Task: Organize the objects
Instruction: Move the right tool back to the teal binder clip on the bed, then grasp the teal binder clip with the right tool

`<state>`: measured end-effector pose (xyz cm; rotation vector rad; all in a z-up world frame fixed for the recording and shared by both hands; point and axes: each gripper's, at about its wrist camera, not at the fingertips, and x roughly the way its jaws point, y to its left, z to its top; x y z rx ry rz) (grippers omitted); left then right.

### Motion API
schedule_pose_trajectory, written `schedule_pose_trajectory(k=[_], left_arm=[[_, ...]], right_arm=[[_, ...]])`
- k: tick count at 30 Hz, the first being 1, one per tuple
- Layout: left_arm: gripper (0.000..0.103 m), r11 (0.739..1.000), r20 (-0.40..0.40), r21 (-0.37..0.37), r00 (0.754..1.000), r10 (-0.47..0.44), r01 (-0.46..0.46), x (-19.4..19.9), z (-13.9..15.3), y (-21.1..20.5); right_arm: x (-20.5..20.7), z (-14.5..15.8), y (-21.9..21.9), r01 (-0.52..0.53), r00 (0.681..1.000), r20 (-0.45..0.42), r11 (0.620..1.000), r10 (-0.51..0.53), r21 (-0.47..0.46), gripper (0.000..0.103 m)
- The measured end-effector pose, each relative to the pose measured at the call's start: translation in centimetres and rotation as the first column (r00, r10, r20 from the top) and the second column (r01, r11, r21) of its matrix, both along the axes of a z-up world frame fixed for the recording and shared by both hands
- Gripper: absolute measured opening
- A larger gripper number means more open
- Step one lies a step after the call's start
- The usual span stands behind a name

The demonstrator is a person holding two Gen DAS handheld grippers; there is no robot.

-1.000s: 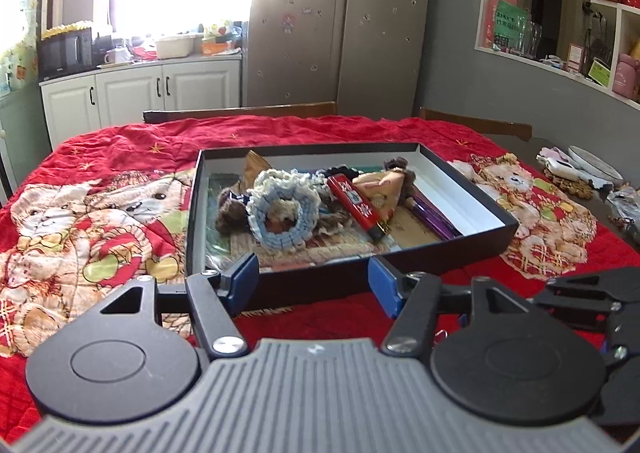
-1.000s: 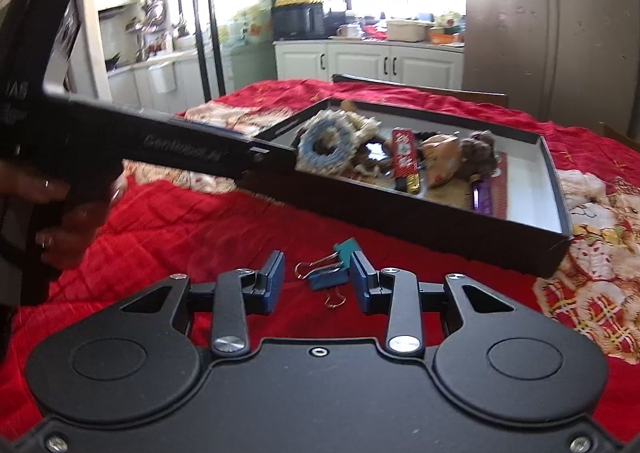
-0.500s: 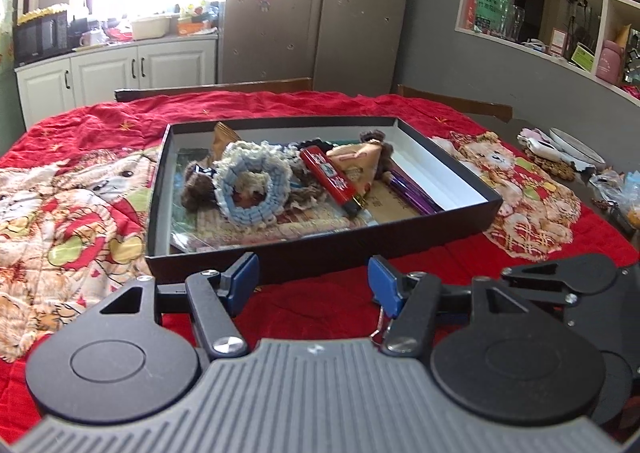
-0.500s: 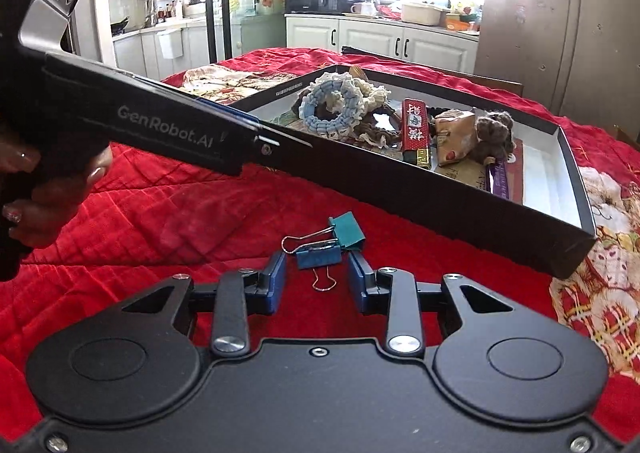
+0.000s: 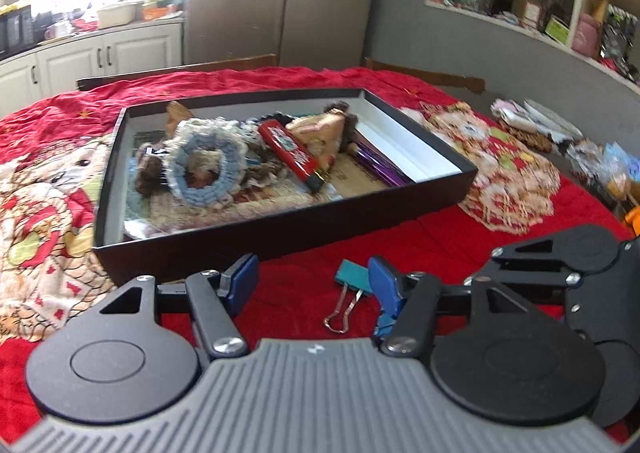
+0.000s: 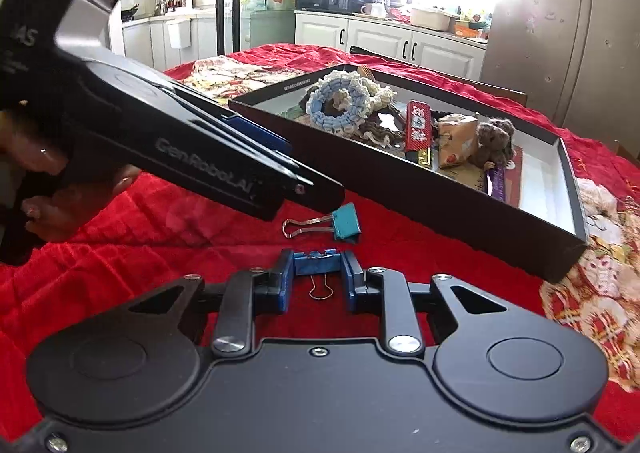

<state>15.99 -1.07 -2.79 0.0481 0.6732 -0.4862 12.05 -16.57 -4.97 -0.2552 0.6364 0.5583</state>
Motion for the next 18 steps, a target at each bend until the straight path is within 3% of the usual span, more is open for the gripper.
schedule_pose_trajectory(k=[10, 12, 14, 18], left_arm=[[0.073, 0.993, 0.006, 0.09, 0.997, -0.077, 0.076, 0.7, -1.5, -2.4], [0.068, 0.991, 0.008, 0.102, 0.997, -0.083, 0.082, 0.9, -1.7, -2.8], [0.052, 0.99, 0.014, 0.113, 0.996, -0.088, 0.086, 0.9, -1.8, -3.1], [0.03, 0.986, 0.028, 0.132, 0.994, -0.11, 0.105, 0.5, -1.7, -3.6]], right_arm=[[-1.1, 0.4, -2.2, 0.052, 0.998, -0.041, 0.999, -0.052, 0.011, 0.023], [-1.1, 0.4, -2.4, 0.062, 0.997, -0.046, 0.998, -0.062, 0.014, 0.023], [-1.0, 0.5, -2.6, 0.069, 0.996, -0.051, 0.997, -0.068, 0.021, 0.023], [-1.1, 0.5, -2.8, 0.073, 0.996, -0.052, 0.997, -0.072, 0.024, 0.023]])
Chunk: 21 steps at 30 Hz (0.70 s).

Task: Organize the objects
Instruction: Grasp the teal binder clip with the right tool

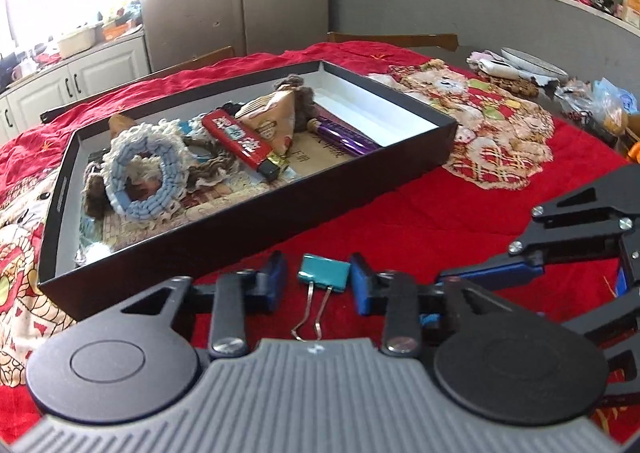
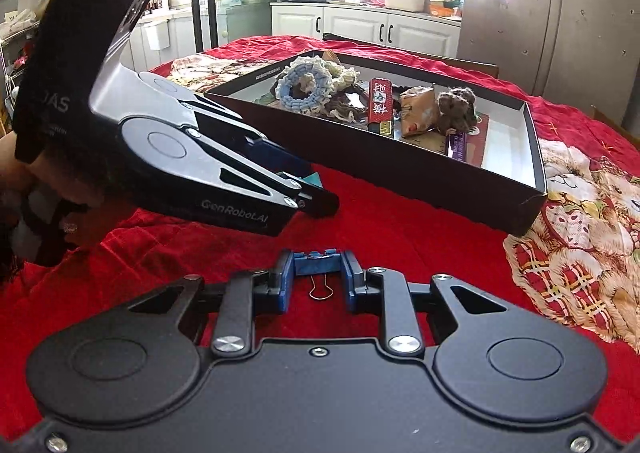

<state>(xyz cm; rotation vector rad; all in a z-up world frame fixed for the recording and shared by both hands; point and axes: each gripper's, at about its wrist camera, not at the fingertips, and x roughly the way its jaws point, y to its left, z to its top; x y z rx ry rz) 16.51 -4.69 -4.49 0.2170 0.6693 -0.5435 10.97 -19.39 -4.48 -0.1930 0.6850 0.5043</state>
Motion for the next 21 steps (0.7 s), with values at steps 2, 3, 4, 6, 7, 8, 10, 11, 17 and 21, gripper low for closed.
schedule_pose_trajectory(k=[2, 3, 4, 6, 7, 8, 10, 11, 17, 21], left_arm=[[0.03, 1.0, 0.011, 0.015, 1.0, -0.002, 0.002, -0.2, 0.0, -0.2], [0.03, 1.0, 0.017, 0.023, 1.0, -0.002, 0.002, -0.3, 0.0, -0.3], [0.03, 1.0, 0.02, 0.026, 1.0, 0.002, -0.002, -0.4, 0.1, -0.3], [0.03, 1.0, 0.02, 0.023, 1.0, 0.007, -0.007, -0.4, 0.1, -0.3], [0.03, 1.0, 0.02, 0.02, 1.0, 0.008, -0.008, -0.4, 0.2, -0.3], [0.03, 1.0, 0.022, 0.017, 1.0, 0.009, -0.009, -0.5, 0.3, -0.2], [0.03, 1.0, 0.029, 0.012, 0.999, 0.013, -0.014, -0.6, 0.5, -0.1], [0.03, 1.0, 0.032, 0.008, 0.999, 0.016, -0.016, -0.7, 0.6, 0.0], [0.03, 0.999, 0.049, -0.035, 0.998, 0.039, -0.037, -1.2, 1.9, 1.1], [0.03, 0.994, 0.063, -0.075, 0.995, 0.08, -0.075, -1.2, 3.1, 2.6]], right_arm=[[-0.1, 0.0, 0.0, 0.002, 1.0, 0.001, 1.0, -0.002, -0.003, 0.023], [-0.1, 0.0, 0.0, 0.002, 1.0, 0.003, 1.0, -0.002, -0.004, 0.023], [-0.2, 0.0, 0.1, 0.002, 1.0, 0.003, 1.0, -0.002, -0.005, 0.023], [-0.1, 0.0, 0.1, 0.004, 1.0, 0.004, 1.0, -0.004, -0.001, 0.023], [-0.1, 0.0, 0.1, 0.004, 1.0, 0.004, 1.0, -0.004, 0.001, 0.023], [-0.1, 0.0, 0.1, 0.005, 1.0, 0.004, 1.0, -0.006, 0.003, 0.023], [-0.1, 0.1, 0.0, 0.008, 1.0, 0.006, 1.0, -0.008, 0.007, 0.023], [-0.2, 0.1, 0.0, 0.009, 1.0, 0.008, 1.0, -0.009, 0.009, 0.023], [-0.3, 0.5, -0.3, 0.022, 0.999, 0.025, 0.999, -0.023, 0.032, 0.023], [-0.3, 1.2, -0.7, 0.03, 0.999, 0.043, 0.998, -0.032, 0.057, 0.023]])
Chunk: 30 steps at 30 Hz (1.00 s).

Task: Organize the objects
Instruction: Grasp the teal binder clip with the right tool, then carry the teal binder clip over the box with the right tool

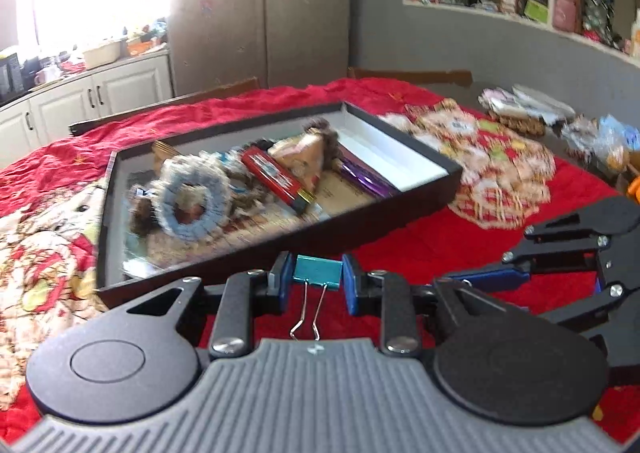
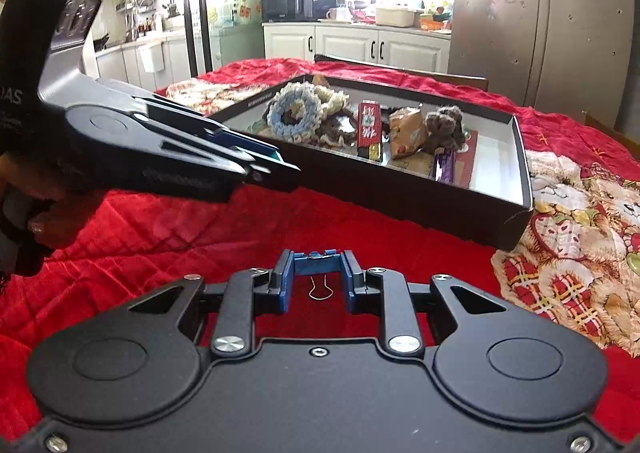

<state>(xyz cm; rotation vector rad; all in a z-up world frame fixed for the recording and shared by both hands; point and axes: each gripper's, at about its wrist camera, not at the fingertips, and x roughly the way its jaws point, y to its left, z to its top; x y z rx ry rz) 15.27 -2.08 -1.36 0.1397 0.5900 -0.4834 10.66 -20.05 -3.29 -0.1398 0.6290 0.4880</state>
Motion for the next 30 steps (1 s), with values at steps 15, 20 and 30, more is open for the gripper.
schedule_pose_trajectory(k=[15, 20, 30], left_arm=[[0.03, 0.998, 0.026, -0.019, 0.998, 0.061, -0.06, 3.7, 2.1, 1.0], [0.03, 0.997, 0.027, -0.002, 0.997, 0.071, -0.071, 5.7, 1.7, 0.0], [0.03, 0.996, 0.008, 0.019, 0.996, 0.085, -0.085, 8.2, 0.3, -0.8]], right_arm=[[3.8, 4.4, -0.3, 0.08, 0.989, 0.12, 0.996, -0.083, 0.03, 0.023], [6.9, 4.4, -0.6, 0.129, 0.986, 0.102, 0.991, -0.133, 0.046, 0.023], [11.4, 2.9, -0.4, 0.178, 0.98, 0.091, 0.984, -0.179, 0.021, 0.023]])
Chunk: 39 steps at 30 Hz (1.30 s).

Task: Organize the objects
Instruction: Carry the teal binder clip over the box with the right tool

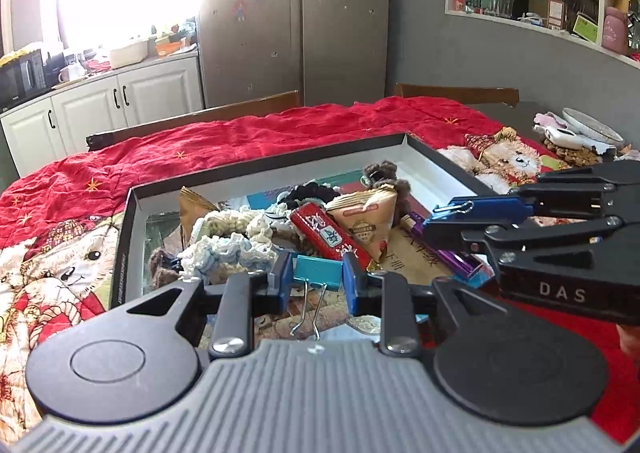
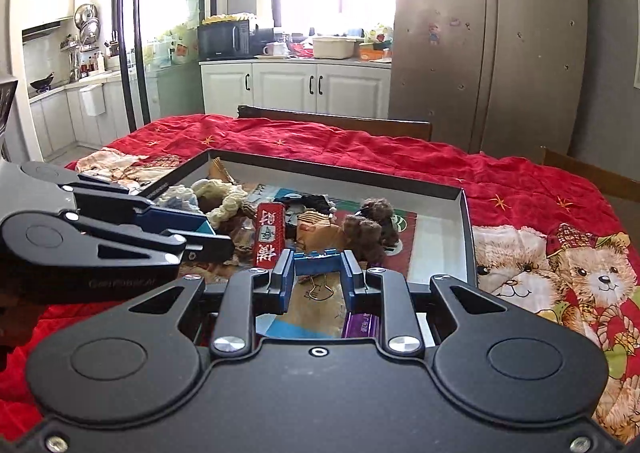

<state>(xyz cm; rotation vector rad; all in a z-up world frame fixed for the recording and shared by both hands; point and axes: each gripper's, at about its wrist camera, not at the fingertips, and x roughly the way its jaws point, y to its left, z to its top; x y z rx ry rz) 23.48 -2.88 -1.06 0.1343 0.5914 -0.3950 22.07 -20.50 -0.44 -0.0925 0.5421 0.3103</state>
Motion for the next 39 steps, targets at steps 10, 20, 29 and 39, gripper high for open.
schedule_pose_trajectory(k=[10, 20, 29, 39], left_arm=[[0.03, 1.0, -0.009, 0.022, 1.0, 0.012, -0.012, 0.7, -1.2, -0.2], [0.03, 0.999, -0.02, 0.053, 1.0, 0.011, -0.01, 1.4, -2.1, -0.3], [0.03, 0.997, -0.023, 0.078, 1.0, 0.014, -0.013, 1.8, -2.4, -0.6], [0.033, 0.998, -0.047, 0.061, 0.999, 0.018, -0.015, 1.9, -2.4, -0.4]], right_arm=[[2.0, -2.3, 1.6, -0.022, 0.999, -0.029, 0.998, 0.021, -0.052, 0.023], [3.0, -3.2, 2.0, -0.028, 0.998, -0.064, 0.997, 0.023, -0.073, 0.023], [4.0, -3.5, 1.9, -0.027, 0.995, -0.102, 0.998, 0.02, -0.061, 0.023], [4.4, -3.6, 1.8, -0.026, 0.992, -0.128, 0.998, 0.019, -0.049, 0.024]])
